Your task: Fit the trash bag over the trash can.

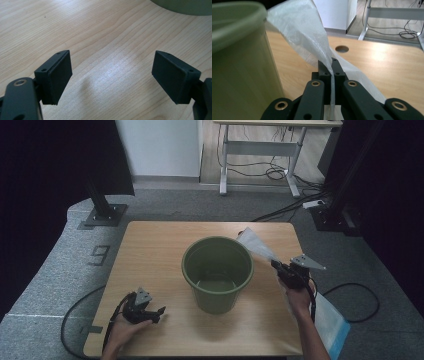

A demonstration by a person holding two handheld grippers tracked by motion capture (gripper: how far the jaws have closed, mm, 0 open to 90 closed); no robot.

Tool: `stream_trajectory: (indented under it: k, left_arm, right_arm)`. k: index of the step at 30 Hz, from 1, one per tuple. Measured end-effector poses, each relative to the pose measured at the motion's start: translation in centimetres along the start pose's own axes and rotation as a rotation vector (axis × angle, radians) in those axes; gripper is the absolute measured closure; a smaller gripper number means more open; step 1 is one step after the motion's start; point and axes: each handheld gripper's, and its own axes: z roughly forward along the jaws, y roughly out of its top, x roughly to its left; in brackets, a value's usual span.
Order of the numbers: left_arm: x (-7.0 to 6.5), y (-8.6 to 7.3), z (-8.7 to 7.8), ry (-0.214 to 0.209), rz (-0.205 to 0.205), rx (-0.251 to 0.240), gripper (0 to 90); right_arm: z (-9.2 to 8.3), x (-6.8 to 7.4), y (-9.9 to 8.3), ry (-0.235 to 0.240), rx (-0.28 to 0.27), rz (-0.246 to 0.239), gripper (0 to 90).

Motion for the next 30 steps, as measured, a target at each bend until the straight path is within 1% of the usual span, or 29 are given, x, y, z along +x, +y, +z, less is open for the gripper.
stream_trajectory:
  k: [5,9,15,21,25,28,30]
  left_arm:
    - [0.2,0.0,-0.3,0.005,-0.004,-0.009,16.3]
    - [0.2,0.0,-0.4,0.006,-0.006,-0.012,16.3]
    - [0.3,0.0,-0.5,0.01,-0.012,-0.016,16.3]
    - [0.1,0.1,-0.4,0.006,-0.005,-0.011,16.3]
    - [0.0,0.1,-0.3,0.003,-0.002,-0.007,16.3]
    - [-0.1,0.1,-0.2,0.003,0.0,-0.008,16.3]
    - [-0.1,0.1,-0.2,0.002,0.0,-0.009,16.3]
  right_arm:
    - [-0.8,0.1,1.9,0.001,-0.044,-0.001,88.8]
    - [-1.1,0.1,2.7,-0.004,-0.066,0.001,88.8]
    - [-2.0,-0.1,4.0,-0.005,-0.111,0.013,88.8]
    - [-3.3,0.2,6.2,-0.011,-0.163,0.004,88.8]
    - [-4.1,0.4,7.8,-0.013,-0.196,-0.011,88.8]
    - [-4.5,0.6,8.6,-0.017,-0.22,-0.018,88.8]
    - [-4.8,0.5,9.1,-0.018,-0.233,-0.012,88.8]
